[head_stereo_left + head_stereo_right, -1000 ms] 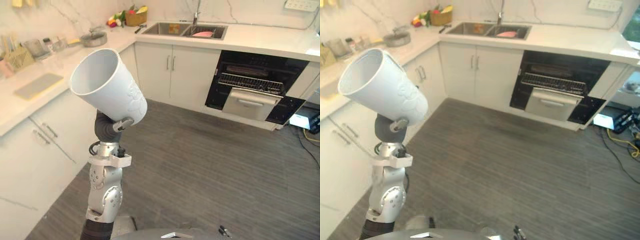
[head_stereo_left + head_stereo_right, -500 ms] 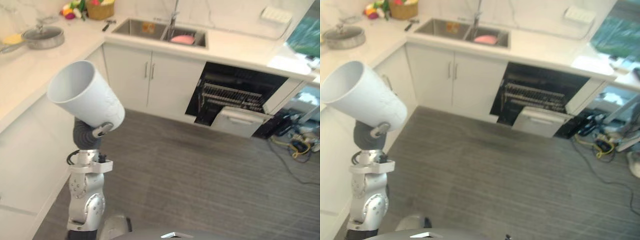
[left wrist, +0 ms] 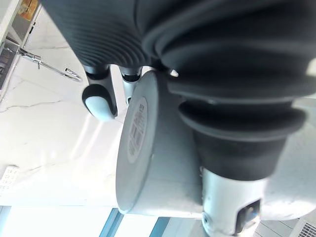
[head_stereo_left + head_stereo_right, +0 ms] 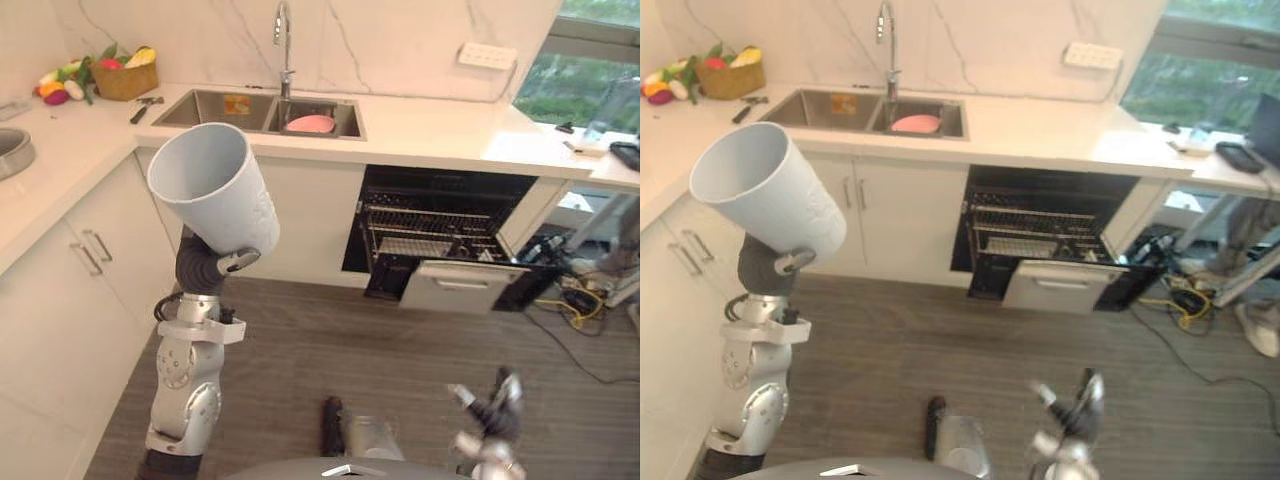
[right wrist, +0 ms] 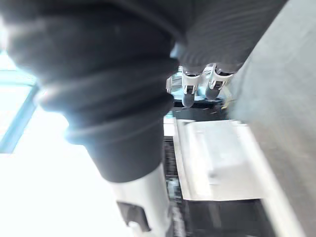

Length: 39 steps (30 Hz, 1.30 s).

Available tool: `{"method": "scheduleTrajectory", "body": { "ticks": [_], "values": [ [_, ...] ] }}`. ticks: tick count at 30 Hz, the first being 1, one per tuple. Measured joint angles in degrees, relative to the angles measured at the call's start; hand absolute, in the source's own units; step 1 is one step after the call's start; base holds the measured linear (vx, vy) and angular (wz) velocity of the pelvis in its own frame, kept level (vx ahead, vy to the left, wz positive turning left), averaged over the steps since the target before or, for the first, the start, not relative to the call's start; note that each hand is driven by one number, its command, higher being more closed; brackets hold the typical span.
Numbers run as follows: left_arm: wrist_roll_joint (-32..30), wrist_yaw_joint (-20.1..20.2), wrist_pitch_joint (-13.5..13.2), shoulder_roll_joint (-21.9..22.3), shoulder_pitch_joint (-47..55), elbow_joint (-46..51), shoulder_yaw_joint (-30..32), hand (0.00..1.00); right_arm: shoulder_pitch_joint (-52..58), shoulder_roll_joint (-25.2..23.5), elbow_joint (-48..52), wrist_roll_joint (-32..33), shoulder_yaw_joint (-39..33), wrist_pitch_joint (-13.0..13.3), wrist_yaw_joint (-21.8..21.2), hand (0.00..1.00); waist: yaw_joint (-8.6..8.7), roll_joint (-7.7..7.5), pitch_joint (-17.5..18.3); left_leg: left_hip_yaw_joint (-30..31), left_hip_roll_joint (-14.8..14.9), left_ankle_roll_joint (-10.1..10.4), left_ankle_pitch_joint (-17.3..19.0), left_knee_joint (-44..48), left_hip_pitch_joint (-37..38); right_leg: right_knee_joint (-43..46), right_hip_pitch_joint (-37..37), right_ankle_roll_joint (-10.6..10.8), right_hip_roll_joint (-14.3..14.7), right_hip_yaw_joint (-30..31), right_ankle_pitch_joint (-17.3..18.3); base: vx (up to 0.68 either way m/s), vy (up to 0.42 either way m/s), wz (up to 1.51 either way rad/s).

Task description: Walk over to the sink, pick up the cup, carry it to the dishwasher, place the cup inside the dishwasher, then close the dishwasher door

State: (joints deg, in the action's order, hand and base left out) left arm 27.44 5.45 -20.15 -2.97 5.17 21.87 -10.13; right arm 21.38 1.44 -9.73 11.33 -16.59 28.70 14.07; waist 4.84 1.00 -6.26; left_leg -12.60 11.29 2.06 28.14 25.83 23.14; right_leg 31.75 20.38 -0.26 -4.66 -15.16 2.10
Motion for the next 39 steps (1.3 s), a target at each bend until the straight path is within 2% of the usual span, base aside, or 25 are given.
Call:
{"method": "scheduleTrajectory", "body": {
  "ticks": [1, 2, 3, 4, 5, 6, 7, 8, 9, 12, 14, 16, 18, 19, 20, 21, 22, 24, 26, 28, 29, 30, 32, 35, 39],
  "values": [
    [0.0, 0.0, -0.3, 0.3, 0.0, 0.1, -0.2, 1.0, -0.3, -0.2, 2.1, -0.1, 0.0, 0.0, 0.3, 0.0, 0.0, 0.36, 0.0, 0.0, 0.7, -0.7, -0.5, 2.4, 0.0, 2.2, 0.3, -1.5, 0.3, -0.2, 1.4, 0.47, -0.224, -0.31],
    [0.0, -0.1, -0.5, 1.1, 0.0, 0.1, -0.4, 1.0, -0.5, -1.2, 5.7, -0.1, 0.0, -0.2, 0.5, 0.0, -0.09, 1.19, -0.1, 0.1, 2.5, -1.2, -3.6, 9.3, -1.6, 5.1, 0.1, -2.8, 1.8, -0.2, 5.2, 0.5, -0.184, -0.41],
    [0.2, -0.4, -0.5, 1.8, 0.1, 0.3, -1.4, 1.0, 0.0, -2.4, 8.7, -0.1, -0.3, -0.3, 1.2, 0.0, -0.14, 2.39, -0.1, 1.5, 5.1, -1.3, -11.3, 19.5, -6.5, 5.5, -1.3, -3.0, 3.1, -0.5, 7.6, 0.53, -0.166, -0.39],
    [0.2, -0.5, -0.6, 2.1, 0.1, 0.4, -2.0, 1.0, 0.3, -2.9, 10.3, -0.3, -0.9, -0.4, 1.6, 0.0, -0.14, 2.75, -0.3, 2.3, 6.6, -0.9, -17.8, 24.6, -9.4, 4.8, -2.5, -2.8, 3.8, -1.0, 8.6, 0.5, -0.115, -0.34],
    [0.1, -0.7, -0.6, 2.3, 1.0, 1.0, -3.2, 1.0, 1.5, -3.5, 13.3, -0.5, -2.3, -0.3, 2.5, 0.0, -0.41, 3.71, -0.5, 3.4, 9.4, -0.3, -31.8, 33.0, -14.9, 1.4, -5.9, -3.0, 5.2, -1.5, 9.2, 0.52, -0.112, -0.26],
    [-0.1, -0.9, -0.5, 2.9, 1.0, 1.4, -3.8, 1.0, 1.5, -4.1, 15.7, -0.5, -4.1, 0.0, 4.6, 0.0, -0.38, 3.84, -1.2, 3.4, 10.6, 0.7, -28.6, 40.9, -21.1, -1.2, -9.1, -3.8, 6.1, -1.1, 9.7, 0.5, -0.115, -0.24],
    [-0.1, -1.0, -0.5, 3.3, 1.1, 1.6, -3.8, 1.0, 1.5, -4.3, 16.6, -0.5, -5.1, 0.5, 5.9, 0.0, -0.41, 3.66, -1.4, 3.1, 10.5, 0.3, -25.8, 43.3, -23.9, -2.5, -10.8, -4.1, 6.1, -1.0, 9.9, 0.5, -0.124, -0.14],
    [-0.2, -1.4, -0.5, 3.7, 1.4, 2.0, -3.8, 1.0, 1.4, -4.2, 18.6, -0.5, -6.8, 1.6, 8.6, 0.0, -0.71, 3.39, -1.5, 1.4, 9.9, 0.4, -21.0, 43.6, -27.5, -5.6, -14.7, -4.0, 6.3, -0.6, 10.1, 0.49, -0.11, -0.27],
    [-0.3, -1.6, -0.8, 3.7, 2.0, 2.4, -3.6, 1.0, 1.2, -3.8, 21.1, -0.5, -7.5, 2.4, 10.8, 0.0, -1.83, 3.29, -1.6, -1.8, 9.7, 0.6, -17.2, 40.0, -29.1, -8.0, -18.1, -3.7, 6.8, 0.6, 10.4, 0.49, -0.093, -0.39],
    [-0.6, -2.3, -1.5, 4.0, 3.8, 3.0, -3.6, 1.0, -0.8, -2.3, 28.0, -1.6, -7.2, 3.0, 14.7, 0.0, -3.03, 3.24, -1.5, -6.2, 8.4, 0.1, -12.5, 25.0, -29.3, -10.6, -23.2, -3.7, 7.3, 3.5, 11.1, 0.44, -0.016, -0.57],
    [-0.6, -3.2, -1.5, 4.5, 5.9, 4.2, -4.4, 1.0, -3.6, -0.3, 31.7, -2.7, -6.6, 2.9, 17.3, 0.0, -3.97, 2.56, -1.3, -3.6, 5.2, 0.3, -12.2, 7.4, -29.4, -11.6, -25.3, -2.5, 6.9, 8.1, 11.9, 0.12, -0.024, -0.85],
    [-0.7, -4.6, -1.5, 4.5, 7.1, 4.2, -5.1, 1.0, -5.0, -0.1, 32.7, -2.6, -6.4, 2.8, 17.6, 0.0, -4.99, 1.41, -1.4, 1.4, 2.9, 0.5, -14.9, -1.5, -29.4, -11.8, -26.6, -0.7, 5.7, 11.9, 13.0, 0.04, 0.023, -0.99],
    [-0.8, -5.5, -1.5, 4.5, 8.8, 4.2, -5.9, 1.0, -4.8, -0.1, 34.0, -2.4, -5.9, 2.6, 17.3, 0.0, -5.07, 0.89, -1.4, 5.6, 2.0, 0.8, -18.4, -5.9, -29.2, -11.5, -28.6, 2.0, 4.1, 15.2, 14.7, 0.08, 0.146, -0.86],
    [-1.2, -5.5, -1.5, 4.5, 9.9, 4.3, -6.1, 1.0, -4.1, -0.1, 34.7, -1.9, -5.7, 2.6, 17.2, 0.0, -5.14, 0.89, -1.4, 7.3, 1.9, 0.8, -20.6, -7.2, -28.9, -10.6, -29.8, 3.7, 2.9, 17.3, 16.6, 0.12, 0.294, -0.84],
    [-1.7, -5.4, -1.7, 4.4, 10.6, 4.4, -6.4, 1.0, -3.2, -0.3, 36.3, -1.5, -5.0, 2.5, 17.2, 0.0, -5.21, 1.02, -1.4, 7.8, 1.9, 1.9, -24.3, -6.0, -28.9, -9.1, -30.1, 5.2, 1.7, 19.6, 19.2, 0.22, 0.451, -1.03],
    [-1.8, -5.3, -1.8, 3.9, 11.1, 4.4, -6.6, 1.0, -2.3, -1.5, 37.4, -1.5, -3.8, 2.2, 17.1, 0.0, -5.12, -0.39, -0.8, 5.6, 0.9, 5.6, -20.9, -0.8, -29.0, -7.4, -30.0, 7.6, -0.7, 21.7, 21.3, 0.24, 0.449, -0.83],
    [-1.8, -5.3, -1.8, 3.3, 11.1, 4.5, -6.6, 1.0, -1.6, -2.2, 38.2, -1.5, -2.8, 1.9, 17.1, 0.0, -5.09, -0.52, -0.3, 4.4, 0.6, 5.0, -18.8, 1.6, -29.3, -6.9, -29.9, 8.3, -1.8, 22.6, 21.6, 0.22, 0.473, -0.75],
    [-1.6, -4.7, -1.8, 2.2, 10.4, 5.2, -6.7, 1.0, 0.7, -4.2, 41.7, -1.8, -0.9, 0.5, 16.7, 0.0, -4.79, -2.95, 0.5, 2.4, -0.1, 3.1, -12.4, 9.6, -32.1, -6.7, -29.5, 10.1, -4.4, 22.5, 21.7, 0.19, 0.426, -0.41],
    [-1.1, -3.6, -1.1, 1.4, 9.2, 5.2, -7.0, 1.0, 2.3, -5.3, 44.1, -2.0, -0.8, -0.6, 16.3, 0.0, -4.49, -4.11, 0.6, 1.2, -1.3, 2.2, -10.3, 10.9, -32.3, -3.6, -27.4, 11.1, -5.5, 22.3, 21.1, 0.17, 0.311, -0.21],
    [-0.5, -2.5, -0.4, 0.9, 7.8, 5.2, -6.7, 1.0, 2.6, -5.6, 44.6, -2.0, -0.3, -1.6, 14.7, 0.0, -4.45, -5.75, 0.4, -1.8, -2.2, 2.0, -8.6, 9.8, -29.1, 6.9, -21.9, 10.6, -7.2, 22.0, 18.0, 0.14, 0.271, -0.61],
    [-0.6, -2.2, 0.3, 0.4, 7.7, 5.2, -6.4, 1.0, 2.1, -5.5, 43.0, -1.9, 0.0, -2.1, 12.7, 0.0, -4.26, -6.02, 0.3, -4.7, -2.5, 1.4, -8.8, 7.4, -25.2, 11.8, -19.7, 10.2, -8.5, 20.3, 13.5, 0.08, 0.228, -0.96],
    [-0.7, -2.2, 1.2, 0.0, 7.4, 5.2, -5.7, 1.0, 1.5, -5.0, 40.3, -1.5, 0.0, -2.6, 10.0, 0.0, -3.54, -5.19, 0.7, -6.5, -2.5, 0.4, -9.7, 4.5, -22.4, 11.5, -19.5, 9.1, -10.0, 15.6, 9.4, 0.08, 0.164, -0.91],
    [-0.8, -2.2, 1.6, -0.8, 6.1, 5.2, -4.5, 1.0, -0.3, -4.1, 35.8, -1.5, 0.6, -3.8, 6.9, 0.0, -2.92, -3.83, 1.4, -8.3, -1.9, -1.3, -11.0, 1.8, -21.8, 7.4, -18.1, 8.2, -10.3, 11.0, 7.5, 0.01, -0.049, -0.9],
    [-0.7, -2.5, 2.9, -1.6, 3.1, 3.8, -0.6, 1.0, -4.2, -1.9, 32.2, -0.5, 0.8, -8.1, 1.4, 0.0, -3.08, -3.96, 0.7, -9.9, -2.0, -1.1, -12.6, -1.1, -22.3, -1.6, -16.7, 7.1, -9.1, 4.1, 7.7, -0.05, -0.188, -1.02],
    [-1.0, -2.5, 4.2, -1.6, 2.8, 3.3, -0.4, 1.0, -6.6, 1.6, 29.7, 2.3, 0.8, -11.7, -3.0, 0.0, -3.13, -1.79, -0.6, -9.2, -2.7, -0.1, -13.2, -5.1, -20.8, -14.7, -19.9, 7.7, -6.9, 3.5, 4.7, 0.0, -0.137, -0.89]
  ]
}}
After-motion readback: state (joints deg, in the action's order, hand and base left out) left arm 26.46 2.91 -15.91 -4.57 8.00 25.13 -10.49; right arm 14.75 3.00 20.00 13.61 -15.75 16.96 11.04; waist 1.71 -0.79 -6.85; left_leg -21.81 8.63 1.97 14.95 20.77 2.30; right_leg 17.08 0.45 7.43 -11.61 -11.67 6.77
